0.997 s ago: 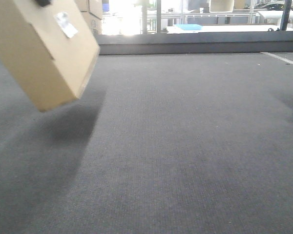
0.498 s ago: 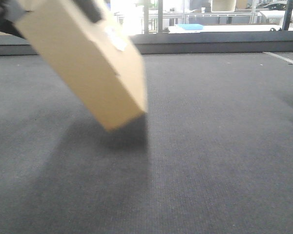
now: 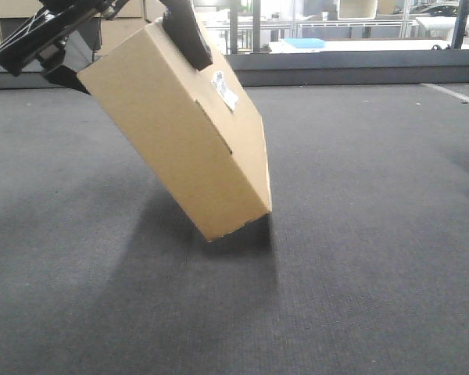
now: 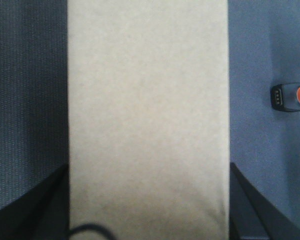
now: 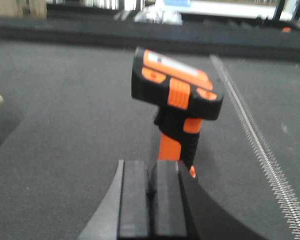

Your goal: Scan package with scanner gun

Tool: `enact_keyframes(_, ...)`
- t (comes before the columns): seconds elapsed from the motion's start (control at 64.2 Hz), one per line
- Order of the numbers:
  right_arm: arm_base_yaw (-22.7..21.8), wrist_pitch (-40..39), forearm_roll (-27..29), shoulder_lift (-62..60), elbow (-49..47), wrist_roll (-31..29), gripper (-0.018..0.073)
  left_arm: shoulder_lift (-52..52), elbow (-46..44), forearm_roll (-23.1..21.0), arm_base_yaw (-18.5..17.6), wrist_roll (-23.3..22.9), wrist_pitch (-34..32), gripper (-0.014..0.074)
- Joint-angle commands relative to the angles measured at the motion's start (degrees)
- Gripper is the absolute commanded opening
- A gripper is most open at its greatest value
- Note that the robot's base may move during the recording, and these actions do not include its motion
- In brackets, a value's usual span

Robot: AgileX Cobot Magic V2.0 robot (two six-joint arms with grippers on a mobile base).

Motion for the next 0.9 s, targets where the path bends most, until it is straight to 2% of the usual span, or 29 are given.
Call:
enact_keyframes(0.0,-0.21,-8.11,-0.55,5.84,-0.3,0.0,-0.0169,-0.25,-0.08,-0.22,-0.39,-0.25,-1.87,-0.0111)
enact_keyframes(0.093,-0.21,-16.93,-0.55,10.63,-0.3,0.0,-0.0169,-0.25,-0.08,-0.12,-0.39,-0.25,-2.35,-0.0111)
enact_keyframes(0.171,-0.21,-21.21,-0.55,13.24,-0.3,0.0,-0.0169,-0.25,-0.08,-0.12,-0.39,-0.25,-2.35,-0.0111)
enact_keyframes(0.28,-0.21,-22.6,-0.18,16.46,-0.3,0.35,-0.0169,-0.25,-0.08,-0.12,-0.39,-0.25,-2.46,-0.0111)
enact_keyframes(0.405,-0.21,-22.26,5.69,22.97,0.18,1.06,-0.0169,-0.25,-0.08,-0.12,-0.39,-0.25,-2.46,-0.0111)
enact_keyframes(0.483,-0.21,-32.06,6.35,27.86,2.27,1.66,-0.0165,-0.25,-0.08,0.0,-0.39,-0.25,-2.68,-0.0111)
enact_keyframes(0.607,-0.21,-49.49,6.35,35.65,6.84,8.88,-0.0162,-0.25,-0.08,0.12,-0.39,-0.25,-3.17,-0.0111)
enact_keyframes(0.716,-0.21,-63.22,6.12,42.84,10.14,9.01,-0.0162,-0.25,-0.08,0.12,-0.39,-0.25,-3.48,-0.0111)
enact_keyframes(0.779,-0.21,-69.33,6.12,46.74,11.08,10.31,-0.0162,-0.25,-0.08,0.25,-0.39,-0.25,-3.92,-0.0111)
enact_keyframes(0.888,-0.21,-74.74,5.71,52.54,11.19,11.28,-0.0162,-0.25,-0.08,0.6,-0.39,-0.25,-4.58,-0.0111)
